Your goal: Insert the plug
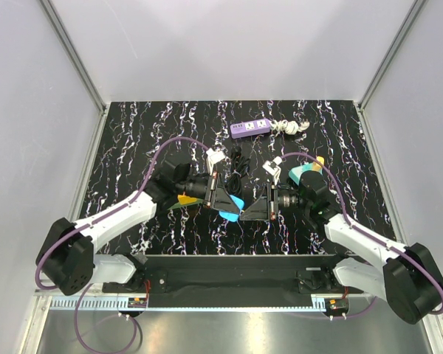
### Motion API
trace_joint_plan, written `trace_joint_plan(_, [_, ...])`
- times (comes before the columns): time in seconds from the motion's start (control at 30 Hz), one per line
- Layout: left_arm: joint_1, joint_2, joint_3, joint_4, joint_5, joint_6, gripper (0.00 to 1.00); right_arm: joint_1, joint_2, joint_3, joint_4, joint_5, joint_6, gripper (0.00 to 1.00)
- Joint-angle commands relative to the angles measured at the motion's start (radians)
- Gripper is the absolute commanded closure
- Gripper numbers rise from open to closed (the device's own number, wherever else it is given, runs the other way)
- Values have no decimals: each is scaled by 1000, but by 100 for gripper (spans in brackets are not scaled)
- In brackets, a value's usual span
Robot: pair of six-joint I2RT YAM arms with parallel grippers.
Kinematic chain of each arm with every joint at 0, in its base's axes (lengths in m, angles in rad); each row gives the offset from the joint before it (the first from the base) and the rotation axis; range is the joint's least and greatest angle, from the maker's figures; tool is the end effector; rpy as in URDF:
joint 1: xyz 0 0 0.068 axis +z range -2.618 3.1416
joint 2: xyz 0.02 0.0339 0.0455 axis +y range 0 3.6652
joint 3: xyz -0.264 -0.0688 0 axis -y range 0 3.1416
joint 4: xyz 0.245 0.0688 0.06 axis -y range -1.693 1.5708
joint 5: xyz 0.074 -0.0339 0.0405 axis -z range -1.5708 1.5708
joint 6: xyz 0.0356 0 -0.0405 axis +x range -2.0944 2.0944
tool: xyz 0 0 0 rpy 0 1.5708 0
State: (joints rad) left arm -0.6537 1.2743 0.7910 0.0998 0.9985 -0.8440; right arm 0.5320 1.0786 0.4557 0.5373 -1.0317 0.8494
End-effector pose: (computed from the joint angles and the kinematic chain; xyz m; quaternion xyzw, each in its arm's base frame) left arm 0.1995 -0.1905 0.2704 0.1975 0.7499 -0.6250 0.0895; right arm 0.1751 0.1385 0.2441 -0.2281 0.6855 0.6548 0.2219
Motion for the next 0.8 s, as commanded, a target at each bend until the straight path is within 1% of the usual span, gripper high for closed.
trace_joint_plan(0.0, [-3, -3, 2, 64, 23, -20, 100, 6, 3, 14, 1, 38, -16, 63])
trace_joint_plan(0.03, [2, -4, 2, 69, 26, -33, 100, 6, -8, 17, -16, 48, -21, 50])
trace_joint_plan(0.07, [20, -4, -2, 72, 25, -39, 100, 6, -19, 17, -37, 62, -27, 44])
trace_joint_plan(0.17, [77, -7, -22, 71, 25, -58, 100, 5, -81, 43, -173, 134, -73, 33])
trace_joint_plan(0.2, [127, -9, -29, 67, 34, -59, 100, 5, -115, 67, -265, 186, -88, 33])
trace_joint_plan(0.23, [153, -16, -35, 55, 37, -56, 100, 3, -129, 81, -311, 214, -120, 33])
trace_joint_plan(0.27, [201, -19, -33, 46, 41, -50, 100, 2, -143, 98, -359, 243, -137, 35])
trace_joint_plan(0.3, [221, -26, -30, 25, 42, -37, 100, 2, -160, 128, -431, 298, -153, 37])
trace_joint_plan(0.33, [238, -35, -23, -54, 32, 18, 100, -3, -163, 142, -450, 315, -168, 39])
trace_joint_plan(0.37, [267, -39, 3, -95, 23, 51, 100, -4, -163, 155, -460, 329, -170, 41])
trace_joint_plan(0.4, [276, -41, 14, -141, -3, 83, 100, -6, -154, 184, -474, 361, -173, 47])
trace_joint_plan(0.43, [282, -47, 26, -220, -15, 142, 100, -6, -145, 199, -480, 381, -176, 49])
trace_joint_plan(0.47, [292, -49, 48, -251, -29, 169, 100, -6, -132, 216, -491, 409, -180, 51])
trace_joint_plan(0.5, [295, -52, 59, -280, -55, 193, 100, -6, -102, 259, -531, 497, -188, 53])
trace_joint_plan(0.57, [299, -61, 86, -375, -96, 268, 100, -6, -59, 300, -597, 614, -210, 56])
trace_joint_plan(0.6, [299, -65, 99, -415, -165, 336, 100, -10, -5, 340, -643, 733, -217, 57])
trace_joint_plan(0.63, [299, -78, 125, -501, -214, 371, 100, -18, 30, 363, -666, 787, -228, 57])
trace_joint_plan(0.67, [298, -85, 135, -538, -313, 425, 100, -41, 111, 420, -713, 870, -228, 57])
trace_joint_plan(0.7, [298, -95, 145, -569, -361, 448, 100, -61, 154, 452, -727, 890, -228, 57])
trace_joint_plan(0.77, [299, -128, 157, -624, -447, 486, 100, -96, 239, 509, -729, 904, -228, 54])
